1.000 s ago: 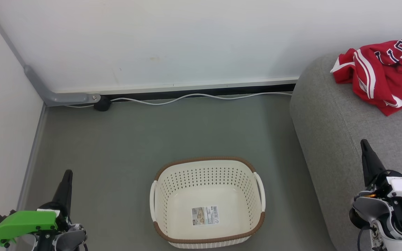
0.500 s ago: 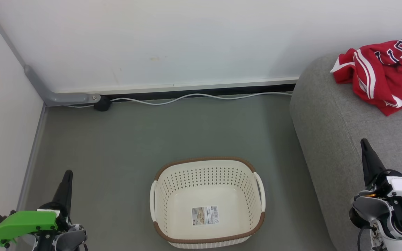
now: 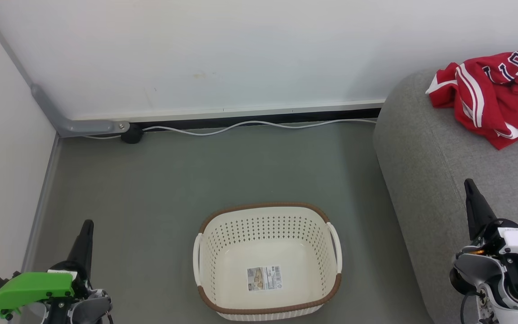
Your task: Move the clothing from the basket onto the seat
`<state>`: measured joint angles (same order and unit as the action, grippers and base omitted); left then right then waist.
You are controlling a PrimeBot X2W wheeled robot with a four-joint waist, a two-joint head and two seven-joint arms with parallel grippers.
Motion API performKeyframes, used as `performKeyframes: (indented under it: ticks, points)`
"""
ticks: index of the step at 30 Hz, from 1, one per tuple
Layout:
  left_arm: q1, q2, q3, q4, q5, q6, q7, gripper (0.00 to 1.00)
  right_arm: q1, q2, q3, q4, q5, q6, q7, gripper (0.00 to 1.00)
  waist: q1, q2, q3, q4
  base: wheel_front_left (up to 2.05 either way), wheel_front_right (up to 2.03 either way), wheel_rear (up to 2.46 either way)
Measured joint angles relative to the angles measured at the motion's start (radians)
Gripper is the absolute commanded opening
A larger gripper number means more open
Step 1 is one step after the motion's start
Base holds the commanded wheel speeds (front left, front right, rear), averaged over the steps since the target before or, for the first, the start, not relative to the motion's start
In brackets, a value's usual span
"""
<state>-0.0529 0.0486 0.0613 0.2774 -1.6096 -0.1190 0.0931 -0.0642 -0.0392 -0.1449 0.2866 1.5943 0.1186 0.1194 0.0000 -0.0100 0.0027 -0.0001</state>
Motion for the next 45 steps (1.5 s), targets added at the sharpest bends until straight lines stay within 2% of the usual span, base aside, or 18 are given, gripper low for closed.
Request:
performKeyframes:
  ticks: [45]
  points:
    - [-0.009, -0.001, 0.002, 0.004, 0.000, -0.001, 0.004, 0.00, 0.000, 0.000, 0.003, -0.004, 0.002, 0.000, -0.001, 0.00, 0.0000, 0.0000, 0.000, 0.000, 0.00, 0.00, 0.00]
